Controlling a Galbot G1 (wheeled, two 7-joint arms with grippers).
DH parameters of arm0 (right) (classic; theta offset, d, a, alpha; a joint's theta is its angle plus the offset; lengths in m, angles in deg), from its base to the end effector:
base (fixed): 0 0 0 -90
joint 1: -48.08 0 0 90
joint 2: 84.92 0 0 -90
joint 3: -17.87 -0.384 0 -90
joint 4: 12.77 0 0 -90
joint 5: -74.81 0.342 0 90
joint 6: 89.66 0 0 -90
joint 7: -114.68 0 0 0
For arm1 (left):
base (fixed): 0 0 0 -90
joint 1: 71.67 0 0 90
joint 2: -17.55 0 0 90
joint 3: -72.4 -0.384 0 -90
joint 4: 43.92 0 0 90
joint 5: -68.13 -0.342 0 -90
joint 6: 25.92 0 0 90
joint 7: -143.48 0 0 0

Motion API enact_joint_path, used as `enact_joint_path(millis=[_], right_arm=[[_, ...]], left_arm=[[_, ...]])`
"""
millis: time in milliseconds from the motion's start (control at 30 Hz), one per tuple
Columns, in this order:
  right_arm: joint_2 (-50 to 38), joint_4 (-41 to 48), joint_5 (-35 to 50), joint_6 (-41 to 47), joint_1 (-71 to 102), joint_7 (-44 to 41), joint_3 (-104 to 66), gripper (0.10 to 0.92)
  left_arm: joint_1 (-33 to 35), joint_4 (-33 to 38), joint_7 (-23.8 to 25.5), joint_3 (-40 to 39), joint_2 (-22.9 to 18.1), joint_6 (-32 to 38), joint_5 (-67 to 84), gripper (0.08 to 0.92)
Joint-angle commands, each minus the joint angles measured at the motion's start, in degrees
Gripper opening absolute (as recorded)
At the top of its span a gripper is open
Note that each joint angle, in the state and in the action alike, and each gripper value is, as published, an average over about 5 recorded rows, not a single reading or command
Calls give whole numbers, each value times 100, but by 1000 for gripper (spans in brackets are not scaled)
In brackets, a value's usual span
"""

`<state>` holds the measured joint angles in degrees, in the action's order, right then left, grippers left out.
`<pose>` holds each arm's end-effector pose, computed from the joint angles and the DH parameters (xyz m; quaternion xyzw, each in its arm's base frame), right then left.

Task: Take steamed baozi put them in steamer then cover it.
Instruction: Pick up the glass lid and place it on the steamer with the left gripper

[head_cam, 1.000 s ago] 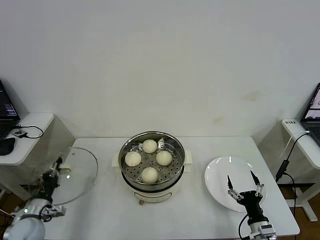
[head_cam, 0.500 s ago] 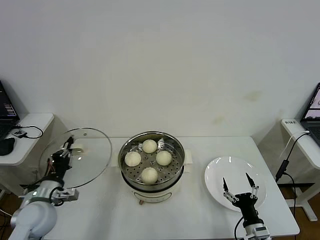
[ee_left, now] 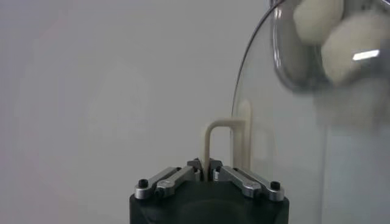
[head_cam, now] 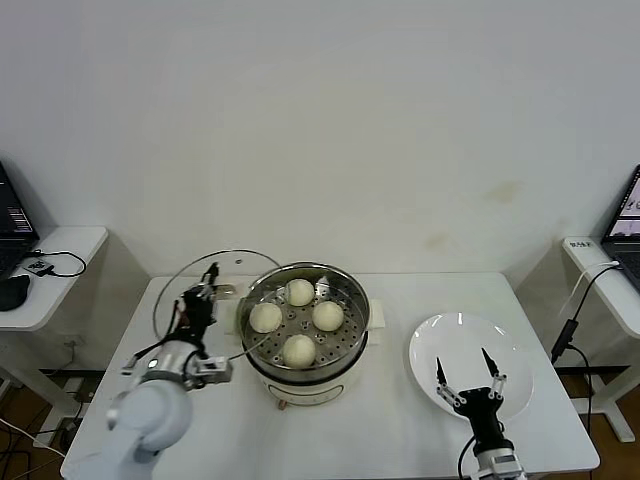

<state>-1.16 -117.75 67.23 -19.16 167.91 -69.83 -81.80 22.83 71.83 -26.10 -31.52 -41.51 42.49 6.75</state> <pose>0.1394 -0.0873 -0.4117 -0.0157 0.9872 -0.1549 0.0341 0.2792 0.0575 -0.2627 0.0206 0.7282 0.6847 0.0204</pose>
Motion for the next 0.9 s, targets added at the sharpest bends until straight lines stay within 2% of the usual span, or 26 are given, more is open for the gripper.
enact_joint_path(millis=[33, 167, 367, 633, 900], right_arm=[[98, 109, -306, -42, -58, 46, 38, 823], [70, 202, -336, -89, -87, 50, 46, 823], [35, 314, -340, -125, -135, 50, 44, 823], [13, 373, -338, -154, -140, 45, 57, 823], [2, 369, -330, -183, -103, 39, 61, 823]], left_arm=[[-830, -197, 697, -1167, -1435, -487, -1641, 139], [-842, -380, 827, -1267, -1927, -489, -2170, 139], [-866, -570, 1003, -1342, -2336, -465, -2647, 139], [-826, -745, 1056, -1386, -2570, -420, -2965, 139], [-730, -903, 1008, -1302, -2636, -358, -3071, 139]])
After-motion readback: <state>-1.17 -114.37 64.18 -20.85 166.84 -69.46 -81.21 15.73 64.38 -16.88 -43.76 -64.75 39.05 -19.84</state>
